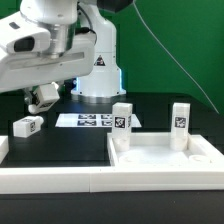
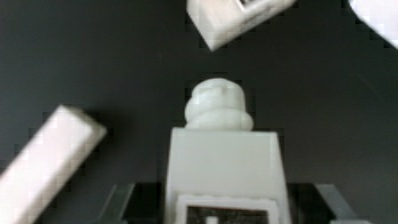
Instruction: Assemble square table
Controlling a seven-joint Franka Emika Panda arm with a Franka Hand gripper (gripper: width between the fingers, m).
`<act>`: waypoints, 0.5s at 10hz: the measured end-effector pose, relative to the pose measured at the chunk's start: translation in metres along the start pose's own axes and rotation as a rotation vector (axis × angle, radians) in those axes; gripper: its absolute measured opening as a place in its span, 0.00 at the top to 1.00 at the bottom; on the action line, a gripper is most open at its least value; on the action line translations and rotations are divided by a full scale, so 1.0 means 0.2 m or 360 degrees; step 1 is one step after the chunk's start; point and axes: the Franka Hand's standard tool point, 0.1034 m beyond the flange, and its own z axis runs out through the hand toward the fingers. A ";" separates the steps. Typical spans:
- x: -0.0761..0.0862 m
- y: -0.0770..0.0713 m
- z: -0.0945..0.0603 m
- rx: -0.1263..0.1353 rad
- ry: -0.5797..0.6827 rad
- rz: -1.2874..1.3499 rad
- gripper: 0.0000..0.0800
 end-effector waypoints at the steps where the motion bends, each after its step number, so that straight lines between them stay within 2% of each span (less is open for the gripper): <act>1: 0.04 -0.02 -0.02 0.0032 0.0059 0.0042 0.64; 2: 0.10 -0.02 -0.06 0.0042 0.0152 0.0093 0.64; 3: 0.14 0.01 -0.11 0.0033 0.0218 0.0108 0.64; 4: 0.16 0.08 -0.13 -0.0039 0.0315 0.0075 0.64; 5: 0.12 0.12 -0.07 -0.0174 0.0419 -0.0028 0.64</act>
Offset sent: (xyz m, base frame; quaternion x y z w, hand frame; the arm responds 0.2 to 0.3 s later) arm 0.0412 0.0054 0.0151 -0.0114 0.1711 0.0079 0.9852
